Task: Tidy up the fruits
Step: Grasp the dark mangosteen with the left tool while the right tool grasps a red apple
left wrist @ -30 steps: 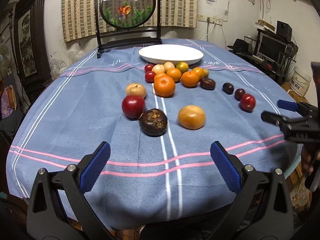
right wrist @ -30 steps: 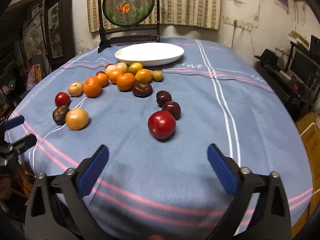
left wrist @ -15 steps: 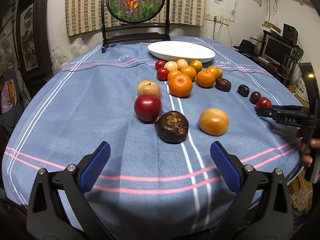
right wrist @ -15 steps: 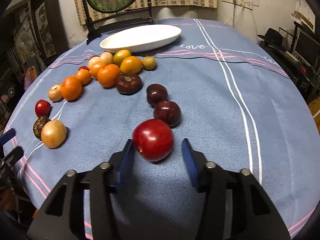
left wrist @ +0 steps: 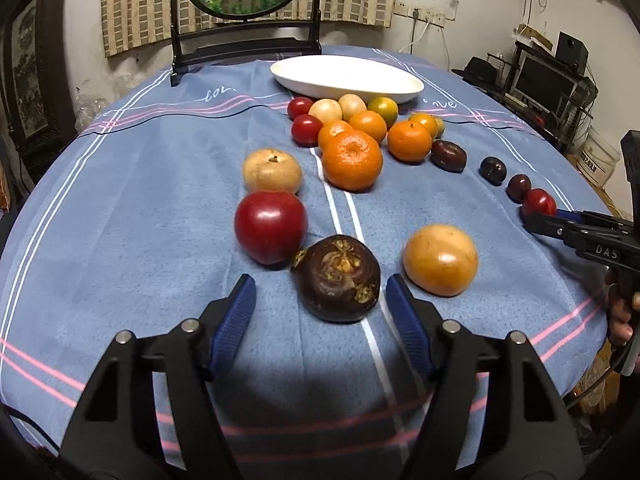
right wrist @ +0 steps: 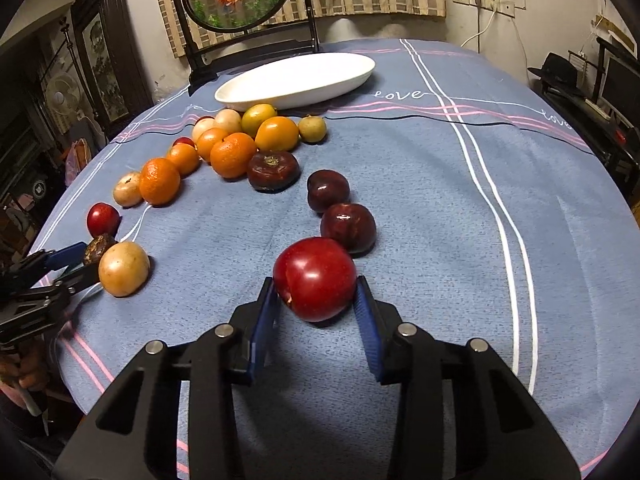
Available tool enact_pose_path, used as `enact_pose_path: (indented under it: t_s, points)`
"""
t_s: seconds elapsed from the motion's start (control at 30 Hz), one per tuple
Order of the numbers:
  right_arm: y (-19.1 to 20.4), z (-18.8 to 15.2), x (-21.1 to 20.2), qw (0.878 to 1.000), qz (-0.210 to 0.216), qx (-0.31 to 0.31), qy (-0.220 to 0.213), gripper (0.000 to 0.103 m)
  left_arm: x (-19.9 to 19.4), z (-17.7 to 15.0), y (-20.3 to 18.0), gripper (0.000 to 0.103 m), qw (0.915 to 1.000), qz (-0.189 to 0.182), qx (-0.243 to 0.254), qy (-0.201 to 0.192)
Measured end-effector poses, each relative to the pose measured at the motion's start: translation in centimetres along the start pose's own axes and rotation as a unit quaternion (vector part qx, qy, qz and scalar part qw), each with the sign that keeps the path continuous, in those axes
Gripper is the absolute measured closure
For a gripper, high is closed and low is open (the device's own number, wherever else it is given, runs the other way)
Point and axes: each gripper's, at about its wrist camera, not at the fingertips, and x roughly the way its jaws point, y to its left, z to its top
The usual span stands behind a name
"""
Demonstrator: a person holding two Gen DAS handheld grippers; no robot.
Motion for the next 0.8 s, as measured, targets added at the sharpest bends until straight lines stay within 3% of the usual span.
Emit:
enact_pose_path:
  t_s: [0.1, 0.17, 0.53, 0.8]
  points:
    - [-0.1, 0.0, 0.0, 1.000, 0.005, 0.004, 0.000, 0.063, 0.5, 0.3, 0.0, 0.037, 0.9999, -0.010, -0.006, 0.009]
    - [-0.1, 0.0, 0.0, 1.000, 0.007, 0.006, 0.000, 0.063, 1.1, 0.6, 0.0, 0.049, 0.9996, -0.014, -0.012, 0.020]
    - [-0.2, 0.0, 0.1, 1.000, 0.010, 0.007, -0.001, 0.063, 1.1, 0.1, -0.9, 0.053, 0.9996, 0.008, 0.015, 0.020]
    - [-0.1, -0.2, -0.5, 1.000, 0.008, 0.006, -0.012, 0.063, 0.3, 0.0, -0.3, 0.057, 0.9999, -0.007, 0.001, 0.009]
